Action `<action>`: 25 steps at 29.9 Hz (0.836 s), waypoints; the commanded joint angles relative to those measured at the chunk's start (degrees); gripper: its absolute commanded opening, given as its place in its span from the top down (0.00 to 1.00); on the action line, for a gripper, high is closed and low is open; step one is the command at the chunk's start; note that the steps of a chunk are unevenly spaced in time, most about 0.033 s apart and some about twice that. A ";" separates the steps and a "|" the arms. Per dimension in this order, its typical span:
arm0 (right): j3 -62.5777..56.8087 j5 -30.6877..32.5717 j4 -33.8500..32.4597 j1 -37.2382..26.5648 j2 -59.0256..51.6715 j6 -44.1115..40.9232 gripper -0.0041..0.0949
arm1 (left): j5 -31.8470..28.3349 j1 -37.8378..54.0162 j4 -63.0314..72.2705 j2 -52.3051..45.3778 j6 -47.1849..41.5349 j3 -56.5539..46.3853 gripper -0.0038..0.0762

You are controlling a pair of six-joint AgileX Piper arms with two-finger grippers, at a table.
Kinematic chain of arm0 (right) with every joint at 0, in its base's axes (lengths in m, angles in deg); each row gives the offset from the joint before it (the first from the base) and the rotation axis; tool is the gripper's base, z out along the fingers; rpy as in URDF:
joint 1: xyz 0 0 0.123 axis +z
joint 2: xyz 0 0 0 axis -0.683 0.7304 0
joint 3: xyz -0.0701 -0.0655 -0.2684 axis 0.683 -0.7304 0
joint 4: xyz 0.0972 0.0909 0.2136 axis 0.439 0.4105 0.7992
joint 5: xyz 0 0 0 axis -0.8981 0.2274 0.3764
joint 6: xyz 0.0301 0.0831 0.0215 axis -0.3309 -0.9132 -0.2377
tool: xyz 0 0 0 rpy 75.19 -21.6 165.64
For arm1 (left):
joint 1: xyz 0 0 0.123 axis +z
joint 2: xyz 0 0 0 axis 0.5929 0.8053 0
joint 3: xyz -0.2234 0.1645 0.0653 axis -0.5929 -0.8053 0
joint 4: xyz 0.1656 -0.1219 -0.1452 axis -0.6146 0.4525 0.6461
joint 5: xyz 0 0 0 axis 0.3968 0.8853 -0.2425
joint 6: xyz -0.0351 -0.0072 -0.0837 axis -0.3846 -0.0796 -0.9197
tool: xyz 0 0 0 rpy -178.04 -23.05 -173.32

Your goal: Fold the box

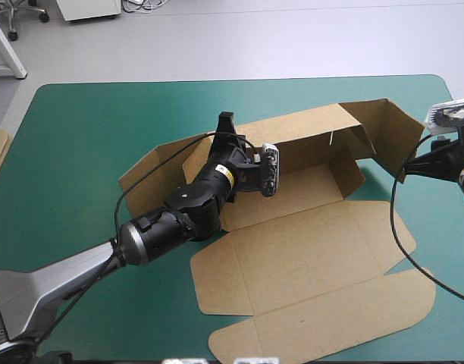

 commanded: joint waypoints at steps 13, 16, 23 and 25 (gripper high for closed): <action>15.26 -3.51 38.99 -24.36 15.91 22.72 0.60 | -3.13 -0.42 -7.20 -1.41 -7.25 0.57 0.96; 19.04 -0.59 43.65 -26.61 20.28 25.74 0.74 | -3.13 -0.42 -7.33 -1.41 -7.25 0.57 0.96; 29.86 0.30 47.40 -26.83 29.03 28.88 0.74 | -4.08 -0.42 -7.55 -1.41 -7.25 0.57 0.96; 33.84 1.76 49.10 -26.83 32.24 29.31 0.68 | -4.08 -0.42 -8.00 -1.41 -7.14 0.57 0.96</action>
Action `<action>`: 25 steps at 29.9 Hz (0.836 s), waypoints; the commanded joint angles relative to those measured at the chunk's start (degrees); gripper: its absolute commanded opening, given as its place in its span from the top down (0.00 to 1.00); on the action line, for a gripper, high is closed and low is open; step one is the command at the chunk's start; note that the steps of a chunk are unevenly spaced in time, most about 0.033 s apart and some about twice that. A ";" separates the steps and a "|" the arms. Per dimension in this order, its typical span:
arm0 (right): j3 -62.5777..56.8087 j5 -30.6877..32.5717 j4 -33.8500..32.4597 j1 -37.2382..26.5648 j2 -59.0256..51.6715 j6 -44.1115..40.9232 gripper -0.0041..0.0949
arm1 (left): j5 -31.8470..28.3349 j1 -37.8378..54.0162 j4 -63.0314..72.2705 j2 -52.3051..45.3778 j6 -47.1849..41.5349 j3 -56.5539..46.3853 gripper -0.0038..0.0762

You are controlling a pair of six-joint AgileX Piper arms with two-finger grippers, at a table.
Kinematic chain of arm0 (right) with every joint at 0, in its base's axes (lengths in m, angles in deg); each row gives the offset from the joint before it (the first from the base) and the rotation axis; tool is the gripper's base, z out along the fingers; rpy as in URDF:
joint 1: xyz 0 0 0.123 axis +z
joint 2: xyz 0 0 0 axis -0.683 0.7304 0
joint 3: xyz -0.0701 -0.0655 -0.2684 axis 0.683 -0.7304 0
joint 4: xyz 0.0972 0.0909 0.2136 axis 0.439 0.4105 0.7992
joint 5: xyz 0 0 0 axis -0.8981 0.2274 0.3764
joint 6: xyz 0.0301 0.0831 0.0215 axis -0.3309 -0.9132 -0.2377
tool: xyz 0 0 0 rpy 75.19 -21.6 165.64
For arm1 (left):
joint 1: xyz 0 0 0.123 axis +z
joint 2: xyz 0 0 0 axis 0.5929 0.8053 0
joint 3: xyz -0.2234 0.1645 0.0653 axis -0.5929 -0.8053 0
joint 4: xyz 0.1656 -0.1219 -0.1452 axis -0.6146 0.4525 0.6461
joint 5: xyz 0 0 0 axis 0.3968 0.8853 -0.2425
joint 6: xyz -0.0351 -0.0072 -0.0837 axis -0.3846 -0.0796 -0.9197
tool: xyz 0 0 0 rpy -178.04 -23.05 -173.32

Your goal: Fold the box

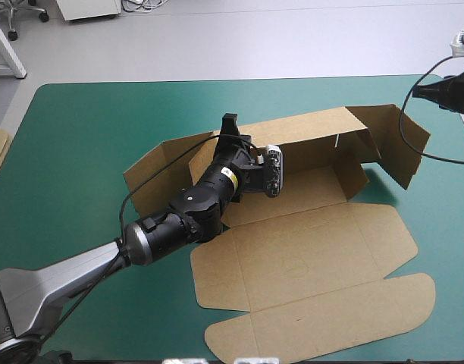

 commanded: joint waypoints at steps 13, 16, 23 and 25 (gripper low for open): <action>20.60 7.37 10.53 -0.48 18.71 2.76 0.72 | -3.00 -0.41 -3.78 -2.17 1.00 1.56 0.96; 20.60 7.66 11.58 -0.35 20.41 3.13 0.76 | -3.00 -0.41 -3.93 -2.17 1.31 1.56 0.96; 20.60 15.33 15.51 0.20 22.54 5.42 0.76 | -3.00 -0.41 -3.93 -1.43 1.31 1.56 0.96; 20.60 16.66 15.68 0.31 22.66 5.63 0.76 | -2.88 -0.41 -3.78 -0.65 1.00 1.56 0.96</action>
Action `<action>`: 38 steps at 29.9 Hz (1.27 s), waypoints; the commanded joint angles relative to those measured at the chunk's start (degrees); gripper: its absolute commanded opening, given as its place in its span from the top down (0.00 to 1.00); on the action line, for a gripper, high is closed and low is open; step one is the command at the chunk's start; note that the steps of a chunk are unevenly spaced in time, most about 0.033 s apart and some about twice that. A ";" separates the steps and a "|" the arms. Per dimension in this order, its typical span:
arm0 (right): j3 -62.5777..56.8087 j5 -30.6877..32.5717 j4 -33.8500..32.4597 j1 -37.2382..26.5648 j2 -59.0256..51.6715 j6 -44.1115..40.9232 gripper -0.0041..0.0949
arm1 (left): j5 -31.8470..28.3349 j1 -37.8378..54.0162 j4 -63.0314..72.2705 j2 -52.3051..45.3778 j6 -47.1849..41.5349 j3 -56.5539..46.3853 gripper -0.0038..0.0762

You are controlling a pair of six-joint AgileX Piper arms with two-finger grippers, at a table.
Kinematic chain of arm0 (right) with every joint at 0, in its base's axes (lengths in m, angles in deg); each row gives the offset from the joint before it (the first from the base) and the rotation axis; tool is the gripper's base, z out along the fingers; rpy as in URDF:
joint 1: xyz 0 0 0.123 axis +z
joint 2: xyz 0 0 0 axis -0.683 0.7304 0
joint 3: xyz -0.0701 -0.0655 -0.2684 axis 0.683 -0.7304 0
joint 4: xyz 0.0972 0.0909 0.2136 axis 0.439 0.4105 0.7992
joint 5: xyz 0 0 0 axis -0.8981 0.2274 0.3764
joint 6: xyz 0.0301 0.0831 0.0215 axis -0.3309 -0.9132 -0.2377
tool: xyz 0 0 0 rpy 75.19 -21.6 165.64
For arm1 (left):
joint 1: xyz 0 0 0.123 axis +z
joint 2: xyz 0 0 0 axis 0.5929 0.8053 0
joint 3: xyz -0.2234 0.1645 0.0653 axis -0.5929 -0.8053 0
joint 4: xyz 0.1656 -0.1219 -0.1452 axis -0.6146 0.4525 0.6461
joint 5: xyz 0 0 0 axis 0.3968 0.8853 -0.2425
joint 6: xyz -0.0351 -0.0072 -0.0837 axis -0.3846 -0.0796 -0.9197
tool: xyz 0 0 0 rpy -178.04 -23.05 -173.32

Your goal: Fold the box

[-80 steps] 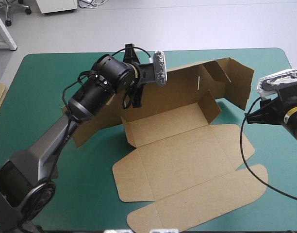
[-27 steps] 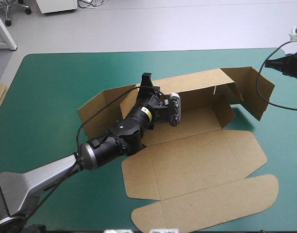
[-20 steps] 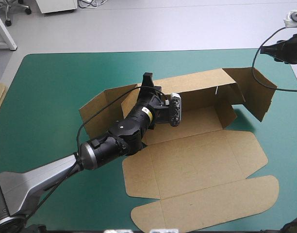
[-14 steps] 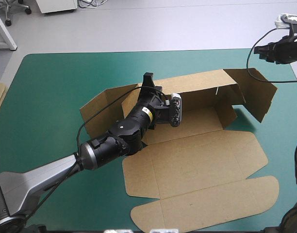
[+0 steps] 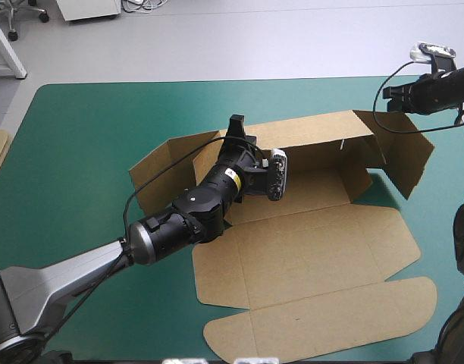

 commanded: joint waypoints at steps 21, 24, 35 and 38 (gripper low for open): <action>-19.14 -0.27 7.53 -1.78 -13.37 9.23 0.76 | -0.81 -0.25 -5.89 0.30 -3.87 1.56 0.96; -22.26 -0.92 7.95 -3.03 -16.04 10.77 0.76 | -0.72 -0.25 -6.20 0.30 -4.85 1.56 0.96; -37.19 -6.43 17.03 -4.57 -22.86 28.81 0.60 | -0.72 -0.25 -6.09 0.30 -5.16 1.56 0.96; -38.22 -5.80 17.60 -4.57 -22.86 31.18 0.53 | -0.58 -0.25 -5.98 0.30 -5.43 1.56 0.96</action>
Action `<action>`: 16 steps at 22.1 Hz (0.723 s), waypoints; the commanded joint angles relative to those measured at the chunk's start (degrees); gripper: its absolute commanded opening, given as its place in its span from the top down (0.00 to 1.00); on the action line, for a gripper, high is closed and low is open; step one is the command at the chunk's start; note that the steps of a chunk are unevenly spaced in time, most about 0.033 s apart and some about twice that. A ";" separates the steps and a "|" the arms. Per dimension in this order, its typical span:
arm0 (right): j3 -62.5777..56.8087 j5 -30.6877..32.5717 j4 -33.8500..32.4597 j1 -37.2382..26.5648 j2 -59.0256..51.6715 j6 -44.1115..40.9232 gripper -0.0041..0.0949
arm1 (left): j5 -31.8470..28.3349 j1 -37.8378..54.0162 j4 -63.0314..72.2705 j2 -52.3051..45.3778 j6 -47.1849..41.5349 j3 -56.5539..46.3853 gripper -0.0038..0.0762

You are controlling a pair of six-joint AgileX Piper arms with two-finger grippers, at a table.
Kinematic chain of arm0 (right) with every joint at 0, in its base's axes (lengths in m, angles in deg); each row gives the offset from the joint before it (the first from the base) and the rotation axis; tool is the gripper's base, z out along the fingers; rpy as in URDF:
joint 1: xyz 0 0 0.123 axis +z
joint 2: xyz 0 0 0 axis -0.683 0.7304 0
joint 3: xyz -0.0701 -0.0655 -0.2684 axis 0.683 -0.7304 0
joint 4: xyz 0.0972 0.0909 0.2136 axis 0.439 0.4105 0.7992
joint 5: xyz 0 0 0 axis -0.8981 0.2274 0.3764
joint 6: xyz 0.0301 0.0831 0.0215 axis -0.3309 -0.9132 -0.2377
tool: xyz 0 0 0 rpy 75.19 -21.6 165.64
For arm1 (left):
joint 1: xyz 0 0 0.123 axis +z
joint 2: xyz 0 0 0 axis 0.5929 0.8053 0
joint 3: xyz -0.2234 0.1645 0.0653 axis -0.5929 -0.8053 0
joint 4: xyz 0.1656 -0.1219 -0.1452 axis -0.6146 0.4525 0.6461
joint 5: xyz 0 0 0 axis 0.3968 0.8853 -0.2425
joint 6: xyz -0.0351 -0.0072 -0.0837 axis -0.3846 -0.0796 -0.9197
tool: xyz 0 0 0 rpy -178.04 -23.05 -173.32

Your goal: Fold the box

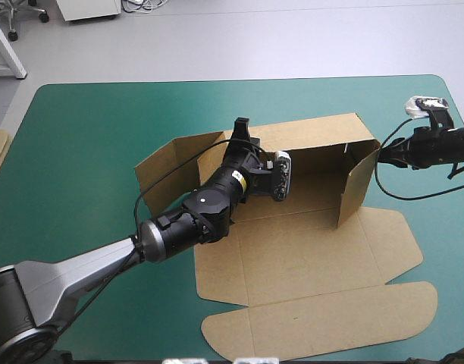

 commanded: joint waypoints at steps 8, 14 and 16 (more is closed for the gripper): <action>0.26 4.91 4.24 -0.25 -2.94 10.29 0.52 | -0.47 -0.17 -2.03 -2.32 -2.10 1.56 0.96; -0.12 7.54 2.53 1.52 -2.94 13.73 0.50 | -1.09 -0.17 -2.03 -2.32 -2.10 1.56 0.96; -1.62 6.35 1.19 3.91 -2.94 14.81 0.37 | -1.09 -0.17 -2.03 -2.32 -2.37 1.56 0.96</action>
